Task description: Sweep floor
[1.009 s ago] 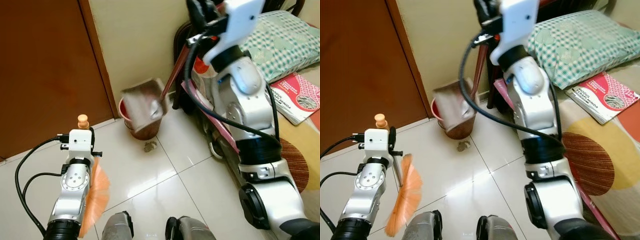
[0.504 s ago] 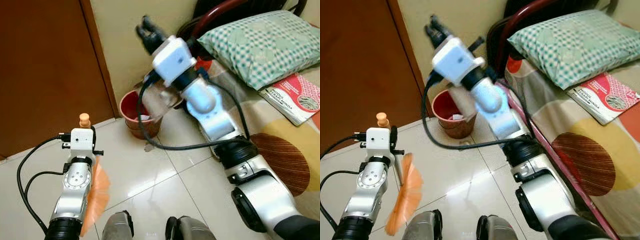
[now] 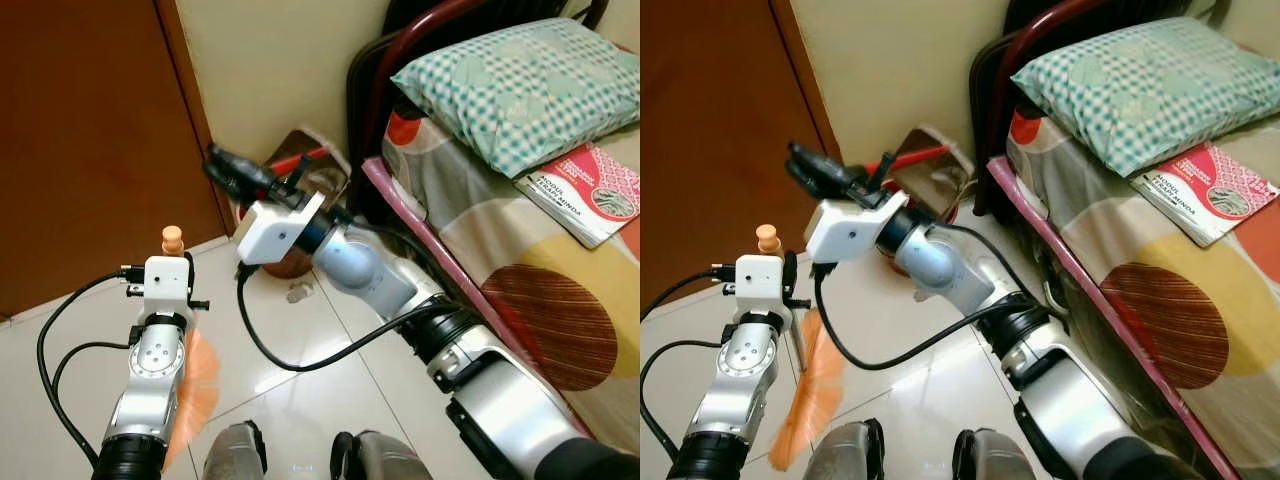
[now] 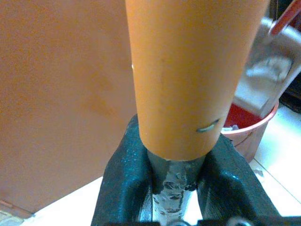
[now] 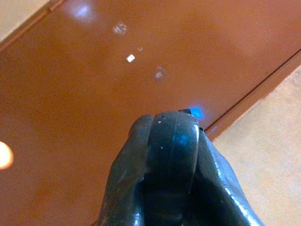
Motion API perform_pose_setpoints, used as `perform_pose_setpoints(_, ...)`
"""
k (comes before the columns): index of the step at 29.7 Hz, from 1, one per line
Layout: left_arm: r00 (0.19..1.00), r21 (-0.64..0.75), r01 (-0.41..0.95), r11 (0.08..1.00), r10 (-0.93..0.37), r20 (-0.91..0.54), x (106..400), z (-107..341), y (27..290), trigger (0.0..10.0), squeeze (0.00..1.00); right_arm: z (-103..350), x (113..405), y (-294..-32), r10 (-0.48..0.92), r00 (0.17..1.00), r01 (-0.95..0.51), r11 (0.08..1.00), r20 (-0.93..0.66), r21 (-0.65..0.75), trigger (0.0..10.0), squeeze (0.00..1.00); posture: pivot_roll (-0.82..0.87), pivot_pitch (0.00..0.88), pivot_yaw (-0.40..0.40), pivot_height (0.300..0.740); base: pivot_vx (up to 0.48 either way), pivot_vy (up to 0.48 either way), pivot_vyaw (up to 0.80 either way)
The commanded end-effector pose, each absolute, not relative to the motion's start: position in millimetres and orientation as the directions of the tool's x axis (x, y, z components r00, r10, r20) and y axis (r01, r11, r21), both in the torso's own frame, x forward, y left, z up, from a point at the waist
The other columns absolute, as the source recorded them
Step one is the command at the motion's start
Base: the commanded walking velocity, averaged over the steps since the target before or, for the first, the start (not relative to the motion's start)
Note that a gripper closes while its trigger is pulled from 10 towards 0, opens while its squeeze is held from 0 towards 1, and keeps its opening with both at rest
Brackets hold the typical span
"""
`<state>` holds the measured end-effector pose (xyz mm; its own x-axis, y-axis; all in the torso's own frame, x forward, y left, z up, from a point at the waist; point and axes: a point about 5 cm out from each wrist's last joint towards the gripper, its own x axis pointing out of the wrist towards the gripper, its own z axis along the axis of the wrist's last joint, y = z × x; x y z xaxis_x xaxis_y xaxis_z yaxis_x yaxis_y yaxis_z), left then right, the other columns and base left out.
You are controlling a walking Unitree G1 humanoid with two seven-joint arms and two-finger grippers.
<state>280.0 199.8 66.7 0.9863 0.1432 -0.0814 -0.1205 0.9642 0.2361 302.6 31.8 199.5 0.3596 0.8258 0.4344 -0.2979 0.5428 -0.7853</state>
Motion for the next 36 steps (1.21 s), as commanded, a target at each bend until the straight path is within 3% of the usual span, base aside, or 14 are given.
perform_pose_setpoints(1, 0.975, 0.238, -0.123, 0.963, 0.162, -0.149, 273, 52, 201, 10.0, 0.0, 205, 294, 39, 0.841, 0.282, -0.27, 0.531, 0.462, -0.803, 10.0, 0.0, 0.0, 0.1, -0.046, 0.74, 0.0, 0.0, 0.0)
perform_pose_setpoints(11, 0.976, 0.234, -0.125, 0.964, 0.162, -0.145, 275, 53, 199, 10.0, 0.0, 193, 286, 43, 0.847, 0.251, -0.287, 0.527, 0.468, -0.8, 10.0, 0.0, 0.0, 0.1, -0.049, 0.74, 0.0, 0.0, 0.0)
perform_pose_setpoints(18, 0.976, 0.23, -0.132, 0.964, 0.166, -0.139, 275, 54, 199, 10.0, 0.0, 248, 305, 15, 0.685, 0.311, -0.226, 0.727, 0.659, -0.649, 10.0, 0.0, 0.0, 0.099, -0.05, 0.74, 0.0, 0.0, 0.0)
perform_pose_setpoints(19, 0.976, 0.231, -0.133, 0.964, 0.167, -0.138, 276, 54, 199, 10.0, 0.0, 265, 311, 2, 0.627, 0.336, -0.181, 0.775, 0.702, -0.606, 10.0, 0.0, 0.0, 0.096, -0.053, 0.74, 0.0, 0.0, 0.0)
perform_pose_setpoints(25, 0.977, 0.229, -0.133, 0.964, 0.167, -0.136, 277, 54, 199, 10.0, 0.0, 285, 323, -37, 0.505, 0.426, -0.081, 0.848, 0.751, -0.524, 10.0, 0.0, 0.0, 0.093, -0.048, 0.74, 0.0, 0.0, 0.0)
perform_pose_setpoints(30, 0.978, 0.229, -0.127, 0.965, 0.161, -0.135, 279, 55, 199, 10.0, 0.0, 273, 324, -75, 0.423, 0.563, -0.081, 0.883, 0.71, -0.462, 10.0, 0.0, -0.01, 0.091, -0.042, 0.74, 0.0, 0.0, 0.0)
perform_pose_setpoints(36, 0.979, 0.228, -0.126, 0.966, 0.159, -0.131, 281, 55, 199, 10.0, 0.0, 258, 319, -98, 0.413, 0.659, -0.09, 0.873, 0.629, -0.48, 10.0, 0.0, -0.03, 0.09, -0.038, 0.74, 0.0, 0.0, 0.0)
